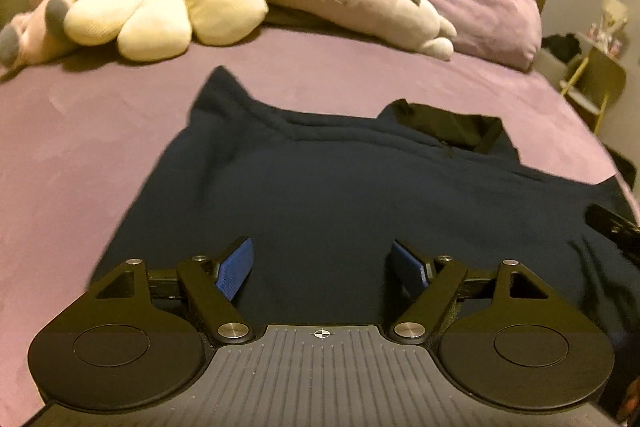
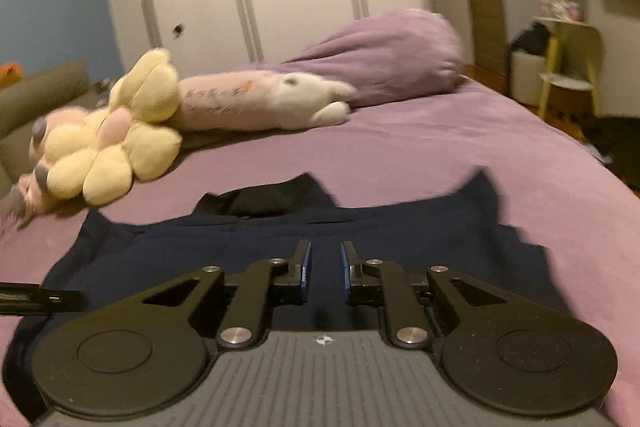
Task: Fold large clothes
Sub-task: 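Grasp the collar edge of the jacket with both tools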
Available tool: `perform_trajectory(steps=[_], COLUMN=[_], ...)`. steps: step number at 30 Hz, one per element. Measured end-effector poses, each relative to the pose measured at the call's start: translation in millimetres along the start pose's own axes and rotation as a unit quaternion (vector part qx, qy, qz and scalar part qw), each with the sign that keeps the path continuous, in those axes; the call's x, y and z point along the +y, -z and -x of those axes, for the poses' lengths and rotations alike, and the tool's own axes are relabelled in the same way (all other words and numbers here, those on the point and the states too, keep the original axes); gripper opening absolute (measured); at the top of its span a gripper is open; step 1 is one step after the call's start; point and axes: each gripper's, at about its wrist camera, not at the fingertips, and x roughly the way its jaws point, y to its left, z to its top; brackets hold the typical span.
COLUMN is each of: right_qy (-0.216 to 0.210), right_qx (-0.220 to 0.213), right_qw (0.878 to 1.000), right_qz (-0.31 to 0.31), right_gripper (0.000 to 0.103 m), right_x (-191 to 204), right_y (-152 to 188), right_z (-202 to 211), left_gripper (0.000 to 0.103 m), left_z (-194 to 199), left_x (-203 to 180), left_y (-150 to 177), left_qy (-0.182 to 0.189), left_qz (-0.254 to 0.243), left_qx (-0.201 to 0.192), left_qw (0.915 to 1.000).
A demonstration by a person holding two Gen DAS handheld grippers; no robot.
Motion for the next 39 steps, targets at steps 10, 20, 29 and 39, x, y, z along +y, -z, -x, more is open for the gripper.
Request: perform_trajectory(steps=[10, 20, 29, 39], right_qy=[0.035, 0.101, 0.088, 0.138], right_qx=[0.044, 0.058, 0.034, 0.021], right_qw=[0.998, 0.992, 0.993, 0.989], right_qz=[0.037, 0.054, -0.073, -0.039], right_gripper=[0.010, 0.010, 0.000, 0.003], right_x=[7, -45, -126, -119], right_y=[44, -1, 11, 7], right_z=[-63, -91, -104, -74], left_gripper=[0.091, 0.096, 0.103, 0.102], left_z=[-50, -93, -134, -98], left_x=[-24, -15, 3, 20], left_y=[-3, -40, -47, -46], left_qy=[-0.035, -0.030, 0.022, 0.010], left_qz=[-0.055, -0.025, 0.031, -0.040], left_qx=[-0.044, -0.054, -0.065, -0.069], left_qw=[0.9969, 0.9978, 0.9971, 0.9968])
